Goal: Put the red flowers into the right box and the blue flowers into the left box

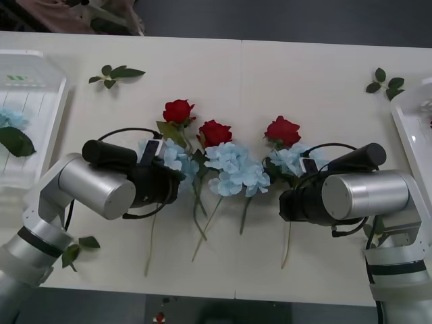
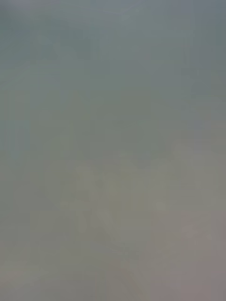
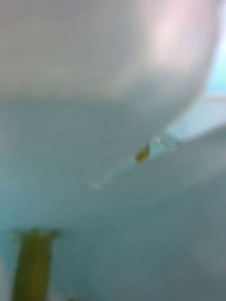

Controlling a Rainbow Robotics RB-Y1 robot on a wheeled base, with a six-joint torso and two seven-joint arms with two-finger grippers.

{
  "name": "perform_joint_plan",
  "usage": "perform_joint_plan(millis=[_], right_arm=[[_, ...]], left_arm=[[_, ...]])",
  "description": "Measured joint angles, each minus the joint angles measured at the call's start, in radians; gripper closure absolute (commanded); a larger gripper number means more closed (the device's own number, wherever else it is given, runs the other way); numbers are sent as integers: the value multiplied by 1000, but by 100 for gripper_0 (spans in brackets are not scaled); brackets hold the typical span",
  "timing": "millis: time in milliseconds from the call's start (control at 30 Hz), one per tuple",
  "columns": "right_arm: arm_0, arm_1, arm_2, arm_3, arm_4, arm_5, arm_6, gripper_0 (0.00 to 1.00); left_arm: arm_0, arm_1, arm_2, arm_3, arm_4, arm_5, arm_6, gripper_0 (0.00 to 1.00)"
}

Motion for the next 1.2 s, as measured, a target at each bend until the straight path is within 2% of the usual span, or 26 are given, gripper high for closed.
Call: perform_joint_plan(millis=[233,300,400,567,700,800,900,1033,1200], right_arm=[[0,-21,0,-36,-10,7,0,100],[0,-44,-2,-88,-43,37,0,100],[0,-82,-26,-182,-117,73,0,100],[1,-117,-135,-303,-304,121,0,100],[0,-118,-275,-355,-539,154,0,100],[-6,-118,-365,-359,-726,154,0,100],[-34,-118,-407,-359,-813,168,5,100],[-109,-118,-446,-335,-957,234,70,100],[-222,-118,-484,-228,-1096,247,177,100]], left_arm=[[0,74,-4,-44,0,0,0,100],[0,129,-1,-115,10,33,0,100],[0,228,43,-264,70,156,2,100],[0,380,248,-466,200,374,14,100],[1,501,452,-516,294,505,31,100],[1,576,545,-488,313,557,31,100],[1,608,579,-412,265,571,27,100],[1,610,588,-241,227,520,-51,100],[1,610,595,-4,228,449,-160,100]])
